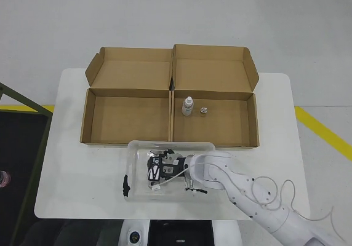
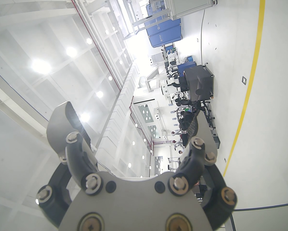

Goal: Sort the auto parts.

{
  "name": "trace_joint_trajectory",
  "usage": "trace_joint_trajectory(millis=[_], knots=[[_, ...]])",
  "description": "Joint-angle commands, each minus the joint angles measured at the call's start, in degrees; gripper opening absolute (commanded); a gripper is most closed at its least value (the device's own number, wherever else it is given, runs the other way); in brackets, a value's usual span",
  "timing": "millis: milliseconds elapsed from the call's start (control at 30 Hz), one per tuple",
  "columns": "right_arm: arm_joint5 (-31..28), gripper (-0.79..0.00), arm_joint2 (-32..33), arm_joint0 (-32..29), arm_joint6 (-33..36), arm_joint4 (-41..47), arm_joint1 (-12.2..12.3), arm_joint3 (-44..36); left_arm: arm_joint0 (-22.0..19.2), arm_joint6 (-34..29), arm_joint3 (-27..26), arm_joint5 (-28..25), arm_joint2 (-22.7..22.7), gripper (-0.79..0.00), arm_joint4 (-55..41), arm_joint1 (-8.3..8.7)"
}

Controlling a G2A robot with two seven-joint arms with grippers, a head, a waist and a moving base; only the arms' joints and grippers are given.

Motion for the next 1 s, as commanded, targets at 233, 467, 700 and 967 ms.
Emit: trace_joint_trajectory(millis=[233, 467, 700, 967], knots=[[-1.47, -0.548, -0.05, 0.45, -1.13, 1.61, -0.60, 1.61, 0.00, 0.00, 0.00, 0.00, 0.00, 0.000, 0.00, 0.00], [-3.91, -0.770, 1.18, 0.23, -2.67, 3.69, -0.53, 1.44, 0.00, 0.00, 0.00, 0.00, 0.00, 0.000, 0.00, 0.00], [-5.05, -0.785, 4.07, -1.01, -4.70, 5.30, 0.11, -0.84, 0.00, 0.00, 0.00, 0.00, 0.00, 0.000, 0.00, 0.00], [-6.71, -0.785, 8.90, -3.93, -7.62, 6.77, 1.45, -5.22, 0.00, 0.00, 0.00, 0.00, 0.00, 0.000, 0.00, 0.00]])
